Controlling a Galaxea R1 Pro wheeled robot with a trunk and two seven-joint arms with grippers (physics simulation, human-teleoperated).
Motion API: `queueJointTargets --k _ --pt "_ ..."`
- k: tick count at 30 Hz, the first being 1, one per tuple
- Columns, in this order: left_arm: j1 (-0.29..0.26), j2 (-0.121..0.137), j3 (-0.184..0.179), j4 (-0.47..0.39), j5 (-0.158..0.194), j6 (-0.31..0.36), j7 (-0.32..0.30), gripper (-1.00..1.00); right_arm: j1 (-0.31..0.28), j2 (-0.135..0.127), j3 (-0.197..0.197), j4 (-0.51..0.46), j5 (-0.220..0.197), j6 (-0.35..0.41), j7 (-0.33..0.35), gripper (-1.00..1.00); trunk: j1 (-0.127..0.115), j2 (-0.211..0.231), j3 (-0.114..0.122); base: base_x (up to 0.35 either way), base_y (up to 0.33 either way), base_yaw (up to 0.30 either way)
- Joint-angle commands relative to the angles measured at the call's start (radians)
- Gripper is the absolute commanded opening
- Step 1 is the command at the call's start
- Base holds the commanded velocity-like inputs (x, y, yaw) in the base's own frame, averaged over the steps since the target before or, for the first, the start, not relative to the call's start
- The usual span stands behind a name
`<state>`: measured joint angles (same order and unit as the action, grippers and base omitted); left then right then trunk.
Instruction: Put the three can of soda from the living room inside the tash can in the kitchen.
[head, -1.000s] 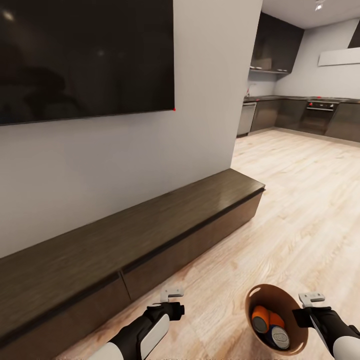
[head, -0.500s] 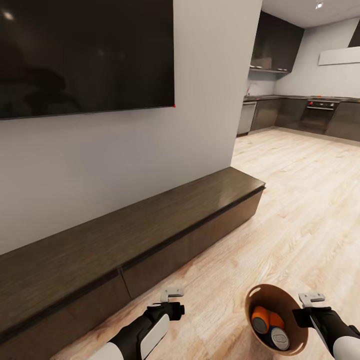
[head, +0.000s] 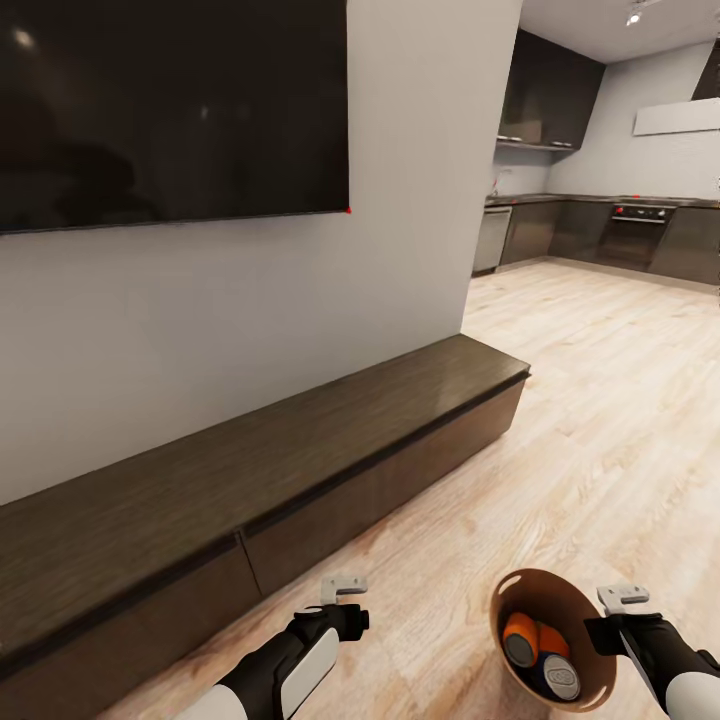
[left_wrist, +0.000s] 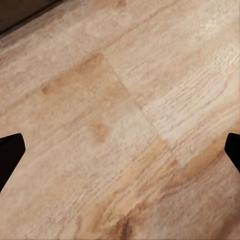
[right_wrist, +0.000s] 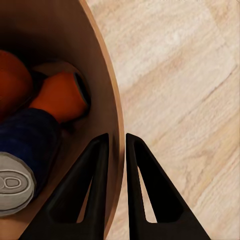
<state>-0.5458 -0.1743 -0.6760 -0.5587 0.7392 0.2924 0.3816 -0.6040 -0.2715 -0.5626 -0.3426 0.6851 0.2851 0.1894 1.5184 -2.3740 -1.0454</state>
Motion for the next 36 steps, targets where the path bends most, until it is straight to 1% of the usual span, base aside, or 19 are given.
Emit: queueJointTargets --k 1,4,16,17,33,36 --pt "0.000 0.000 -0.001 0.000 0.000 0.000 0.000 1.00 0.000 0.001 -0.003 -0.003 -0.008 0.000 0.005 -1.00 0.017 -0.007 -0.003 0.000 0.000 0.000" --pt "0.000 0.000 -0.001 0.000 0.000 0.000 -0.001 1.00 0.001 0.001 -0.003 -0.003 -0.008 0.000 0.005 -1.00 0.028 -0.028 -0.013 0.000 0.000 0.000" --pt "0.000 0.000 -0.001 0.000 0.000 -0.001 -0.001 1.00 0.001 0.001 -0.003 -0.003 -0.007 0.000 0.005 -1.00 0.028 -0.028 -0.013 0.000 0.000 0.000" --pt "0.000 0.000 -0.001 0.000 0.000 -0.001 -0.001 1.00 0.001 0.001 -0.003 -0.003 -0.007 0.000 0.005 1.00 0.028 -0.028 -0.013 0.000 0.000 0.000" --pt "0.001 0.000 -0.002 -0.023 -0.003 0.000 -0.003 1.00 0.001 0.000 -0.003 -0.003 -0.005 0.000 0.005 1.00 0.028 -0.028 -0.013 0.000 0.000 0.000" --pt "0.001 0.000 -0.003 -0.025 -0.005 -0.001 -0.033 1.00 0.001 0.000 -0.003 -0.003 -0.004 0.000 0.005 1.00 0.028 -0.028 -0.013 0.000 0.000 0.000"
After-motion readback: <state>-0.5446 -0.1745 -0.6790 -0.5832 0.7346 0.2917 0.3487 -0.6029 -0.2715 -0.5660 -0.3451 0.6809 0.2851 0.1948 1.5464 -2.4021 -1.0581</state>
